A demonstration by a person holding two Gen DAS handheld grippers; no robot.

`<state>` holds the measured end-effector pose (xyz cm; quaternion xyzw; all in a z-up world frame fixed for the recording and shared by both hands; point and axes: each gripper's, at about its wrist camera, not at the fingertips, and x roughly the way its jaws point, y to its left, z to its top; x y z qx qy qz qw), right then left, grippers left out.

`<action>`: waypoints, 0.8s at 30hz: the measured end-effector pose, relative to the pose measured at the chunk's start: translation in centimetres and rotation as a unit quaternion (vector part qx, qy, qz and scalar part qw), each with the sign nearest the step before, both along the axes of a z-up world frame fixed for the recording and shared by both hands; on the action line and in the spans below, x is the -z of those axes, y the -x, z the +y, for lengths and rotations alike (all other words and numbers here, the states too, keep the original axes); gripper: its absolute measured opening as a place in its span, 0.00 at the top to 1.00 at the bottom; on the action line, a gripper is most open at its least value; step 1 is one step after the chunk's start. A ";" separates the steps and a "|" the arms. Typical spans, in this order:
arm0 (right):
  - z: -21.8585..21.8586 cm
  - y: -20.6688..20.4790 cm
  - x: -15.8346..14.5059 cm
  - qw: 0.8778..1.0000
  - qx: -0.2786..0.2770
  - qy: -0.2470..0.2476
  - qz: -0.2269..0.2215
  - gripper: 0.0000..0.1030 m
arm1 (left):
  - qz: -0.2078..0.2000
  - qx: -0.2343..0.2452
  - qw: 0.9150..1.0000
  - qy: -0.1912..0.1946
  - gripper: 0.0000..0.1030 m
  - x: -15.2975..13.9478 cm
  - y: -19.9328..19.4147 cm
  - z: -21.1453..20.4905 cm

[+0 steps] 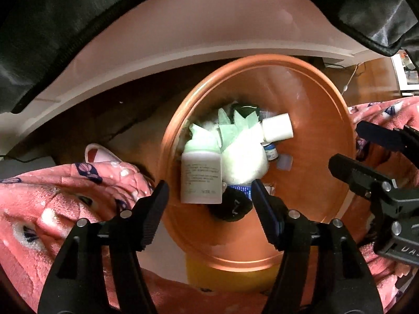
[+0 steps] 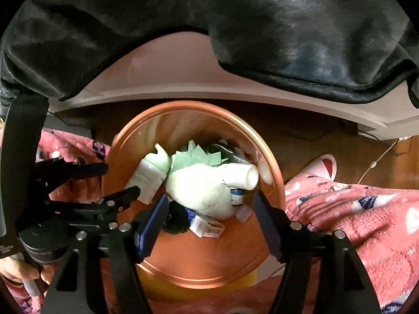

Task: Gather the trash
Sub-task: 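Carry both items over the orange bin and open both grippers, then move both grippers back up to the items on the bed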

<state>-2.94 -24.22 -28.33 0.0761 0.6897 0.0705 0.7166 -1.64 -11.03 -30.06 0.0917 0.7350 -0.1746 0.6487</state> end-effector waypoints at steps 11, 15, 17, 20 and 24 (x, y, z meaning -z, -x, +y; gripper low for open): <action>-0.6 0.4 -2.4 0.999 0.019 0.005 -0.045 0.31 | -0.044 -0.018 0.999 0.021 0.38 -3.0 0.5 0.8; -1.4 0.7 -7.0 0.994 0.023 0.008 -0.109 0.28 | -0.124 -0.024 0.991 0.035 0.38 -8.3 1.1 1.5; -2.0 0.7 -10.4 0.989 0.030 -0.003 -0.147 0.26 | -0.165 -0.023 0.985 0.041 0.37 -11.0 1.3 1.8; -2.3 0.1 -15.6 0.977 0.029 -0.002 -0.211 0.23 | -0.227 -0.027 0.972 0.052 0.26 -15.3 1.4 2.4; -1.7 -2.1 -21.8 0.959 0.011 -0.005 -0.284 0.08 | -0.278 -0.042 0.957 0.074 0.26 -19.8 0.7 3.3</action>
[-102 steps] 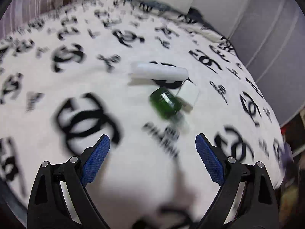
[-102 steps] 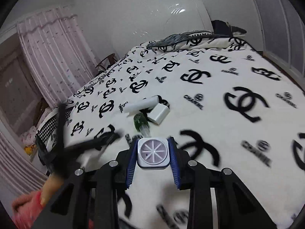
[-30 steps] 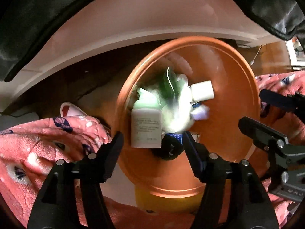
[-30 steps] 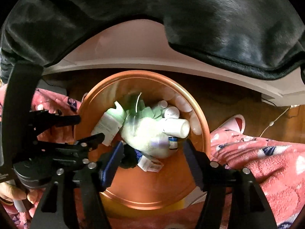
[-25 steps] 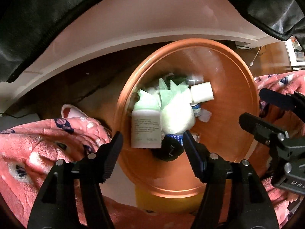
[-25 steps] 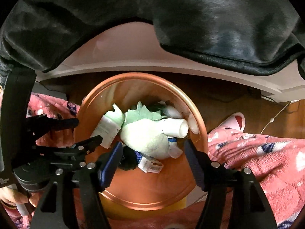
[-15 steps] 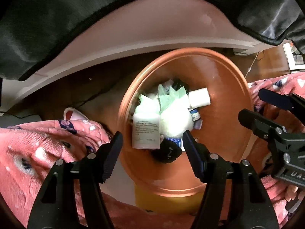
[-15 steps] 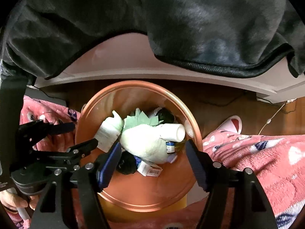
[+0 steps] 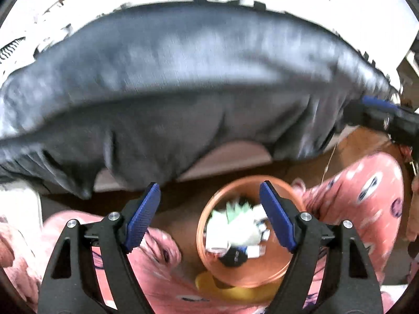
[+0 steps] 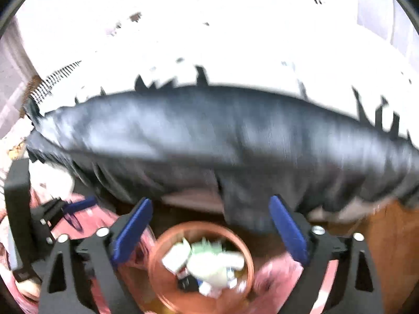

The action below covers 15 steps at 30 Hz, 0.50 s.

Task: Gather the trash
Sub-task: 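Move both grippers back up to the items on the bed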

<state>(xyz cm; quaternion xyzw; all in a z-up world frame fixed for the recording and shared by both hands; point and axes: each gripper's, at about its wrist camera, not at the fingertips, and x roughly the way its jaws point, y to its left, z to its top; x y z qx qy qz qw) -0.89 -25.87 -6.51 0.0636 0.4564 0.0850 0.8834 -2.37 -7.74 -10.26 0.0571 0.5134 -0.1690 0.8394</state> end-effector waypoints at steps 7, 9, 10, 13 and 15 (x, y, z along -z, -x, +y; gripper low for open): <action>1.5 -8.8 -6.8 0.997 -0.008 0.027 -0.078 0.05 | -0.063 -0.023 0.997 0.028 0.17 -5.0 -1.6 1.4; 1.8 -13.1 -7.7 0.995 0.007 0.038 -0.087 0.05 | -0.066 -0.031 0.997 0.037 0.17 -5.4 -2.2 1.6; 1.7 -15.4 -8.0 0.995 0.017 0.040 -0.088 0.05 | -0.064 -0.035 0.996 0.041 0.17 -5.5 -2.6 1.8; 0.9 -21.3 -7.9 0.996 0.051 0.028 -0.072 0.05 | -0.058 -0.045 0.996 0.050 0.17 -5.4 -3.9 2.7; 0.7 -25.6 -7.5 0.995 0.075 0.029 -0.056 0.05 | -0.051 -0.052 0.996 0.057 0.17 -5.3 -4.8 3.3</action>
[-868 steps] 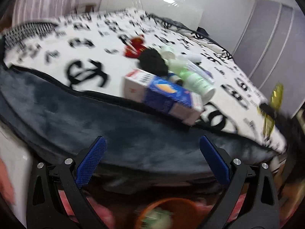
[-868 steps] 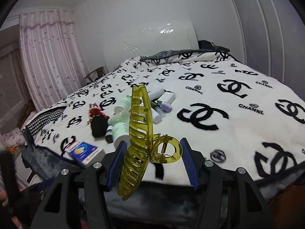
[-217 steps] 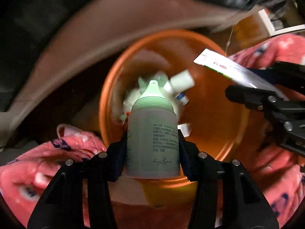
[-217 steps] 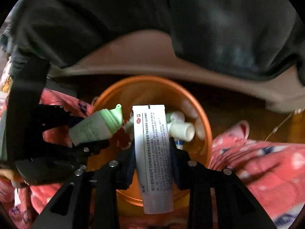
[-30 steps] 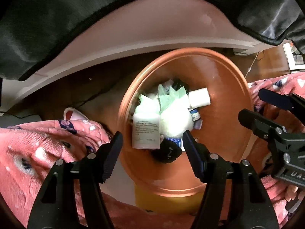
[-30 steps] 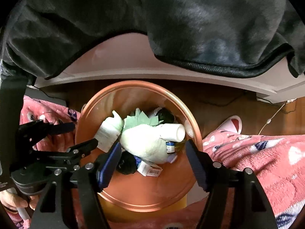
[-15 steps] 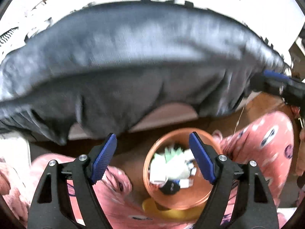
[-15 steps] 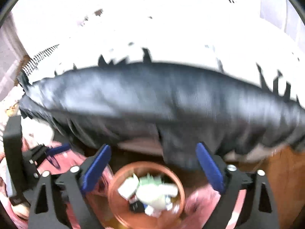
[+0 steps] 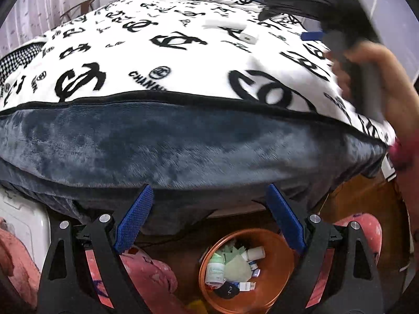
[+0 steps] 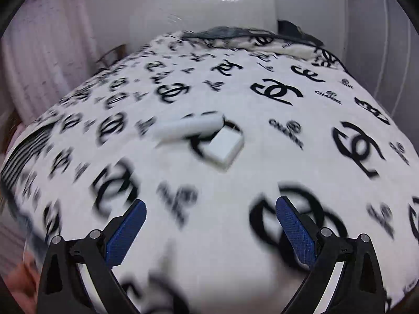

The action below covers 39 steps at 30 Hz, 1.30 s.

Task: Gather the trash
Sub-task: 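Move both grippers back up to the items on the bed, then grasp the white charger plug with the right gripper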

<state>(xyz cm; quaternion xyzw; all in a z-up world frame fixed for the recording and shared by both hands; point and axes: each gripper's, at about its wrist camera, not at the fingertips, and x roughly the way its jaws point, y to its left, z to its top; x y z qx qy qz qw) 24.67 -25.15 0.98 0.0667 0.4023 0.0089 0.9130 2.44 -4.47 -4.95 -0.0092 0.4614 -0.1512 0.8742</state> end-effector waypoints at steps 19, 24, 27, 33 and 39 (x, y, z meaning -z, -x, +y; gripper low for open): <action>-2.3 -7.8 3.6 0.996 0.053 -0.032 0.060 0.58 | 0.004 -0.039 0.999 0.023 0.17 -0.2 -3.5 3.7; -4.4 -2.7 0.9 0.998 0.025 -0.061 0.012 0.75 | -0.049 -0.017 0.999 -0.001 0.17 -2.8 -5.5 2.5; -5.9 0.1 0.0 0.997 0.003 -0.083 0.001 0.76 | -0.091 0.003 0.995 -0.034 0.17 -4.8 -8.7 0.9; -8.6 3.5 -0.1 0.994 -0.018 -0.112 -0.007 0.77 | -0.103 0.051 0.992 -0.049 0.17 -7.6 -18.1 -3.0; -10.8 6.5 -1.0 0.988 -0.040 -0.147 -0.033 0.77 | -0.134 0.108 0.976 -0.130 0.17 -7.6 -27.2 -9.7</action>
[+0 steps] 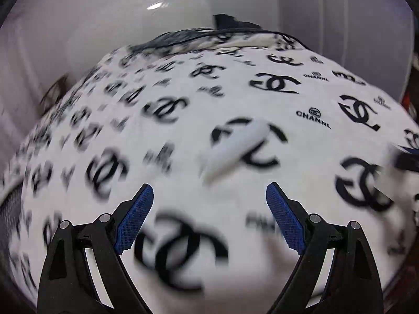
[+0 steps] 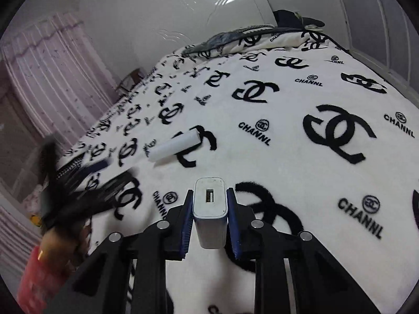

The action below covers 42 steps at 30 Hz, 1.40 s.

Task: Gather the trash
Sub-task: 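Grasp the white charger plug with the right gripper, then grasp the white foam tube with the left gripper while the right holds the plug, then carry both items over the orange bin and open both grippers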

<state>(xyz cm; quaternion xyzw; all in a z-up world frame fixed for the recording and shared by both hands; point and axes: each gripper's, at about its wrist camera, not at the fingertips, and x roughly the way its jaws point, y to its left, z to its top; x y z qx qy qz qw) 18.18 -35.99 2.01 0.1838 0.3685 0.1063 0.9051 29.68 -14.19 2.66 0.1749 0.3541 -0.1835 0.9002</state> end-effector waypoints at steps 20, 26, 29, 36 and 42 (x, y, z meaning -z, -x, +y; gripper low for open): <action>-2.1 3.5 -0.3 0.999 -0.018 -0.027 -0.014 0.77 | 0.069 0.020 0.996 -0.043 0.64 3.3 -4.5 -4.3; -0.3 6.5 -1.9 0.999 -0.034 -0.007 -0.028 0.77 | 0.045 0.059 0.997 0.015 0.64 -0.5 3.3 -1.4; 1.2 9.3 -2.7 0.998 -0.053 0.008 -0.031 0.77 | 0.045 0.082 0.995 0.044 0.64 -1.7 8.6 0.6; 4.2 16.3 -1.2 0.995 -0.092 0.038 -0.002 0.77 | 0.092 0.130 0.985 0.060 0.64 0.7 21.8 4.4; 6.9 21.0 6.3 0.988 -0.117 0.041 0.089 0.77 | 0.211 0.119 0.969 0.055 0.64 10.2 28.4 5.8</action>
